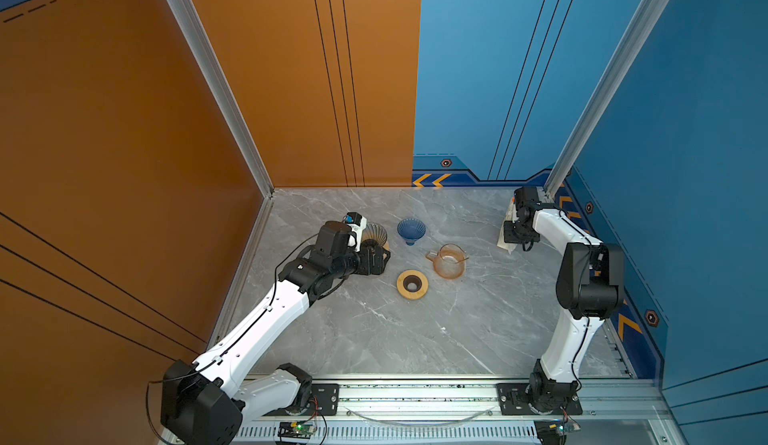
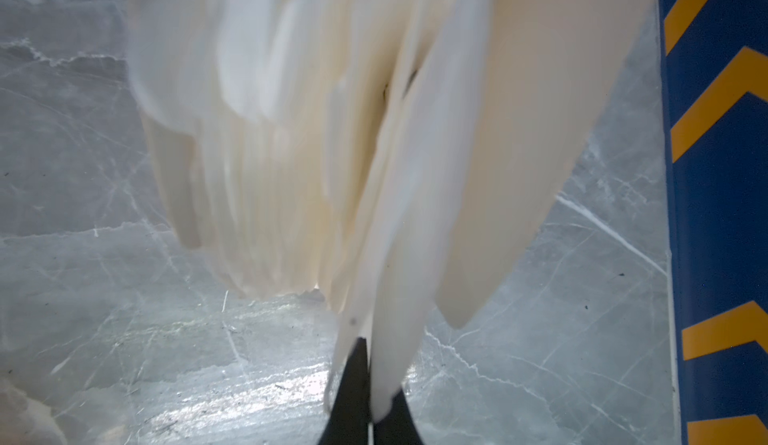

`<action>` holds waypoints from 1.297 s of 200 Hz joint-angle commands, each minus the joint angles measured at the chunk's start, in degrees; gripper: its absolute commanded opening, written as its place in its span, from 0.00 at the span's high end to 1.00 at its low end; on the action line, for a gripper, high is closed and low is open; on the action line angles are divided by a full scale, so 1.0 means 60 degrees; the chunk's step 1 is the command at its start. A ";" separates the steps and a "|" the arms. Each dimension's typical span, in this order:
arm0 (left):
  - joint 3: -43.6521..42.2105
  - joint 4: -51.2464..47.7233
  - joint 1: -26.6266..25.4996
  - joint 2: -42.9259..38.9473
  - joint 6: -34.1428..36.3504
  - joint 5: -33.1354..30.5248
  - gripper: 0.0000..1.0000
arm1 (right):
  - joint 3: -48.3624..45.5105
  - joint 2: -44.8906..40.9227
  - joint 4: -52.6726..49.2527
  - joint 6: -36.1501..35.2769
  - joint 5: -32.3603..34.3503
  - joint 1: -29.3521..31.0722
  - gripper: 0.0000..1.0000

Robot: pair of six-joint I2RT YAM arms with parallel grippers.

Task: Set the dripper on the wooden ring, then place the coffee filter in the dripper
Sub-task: 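Pinch the front paper filter in the box with the right gripper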

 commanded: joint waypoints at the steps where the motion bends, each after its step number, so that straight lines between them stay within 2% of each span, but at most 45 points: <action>1: -0.0009 0.0018 -0.0022 0.0063 -0.0043 0.0193 0.02 | 0.0104 -0.0400 -0.0495 -0.0206 0.0287 0.0029 1.00; 115: 0.0164 0.0119 -0.0040 0.0338 0.0015 0.0412 0.02 | -0.0779 -0.0874 -0.0672 0.0767 -0.0029 -0.0014 1.00; 179: 0.0130 0.0121 -0.0053 0.0314 -0.0021 0.0448 0.02 | -0.1075 -0.1171 -0.0332 0.1227 -0.0043 -0.0130 0.79; 259: 0.0112 0.0114 -0.0073 0.0188 -0.0029 0.0412 0.02 | -0.1431 -0.1175 0.0439 0.1468 -0.0121 -0.0263 0.78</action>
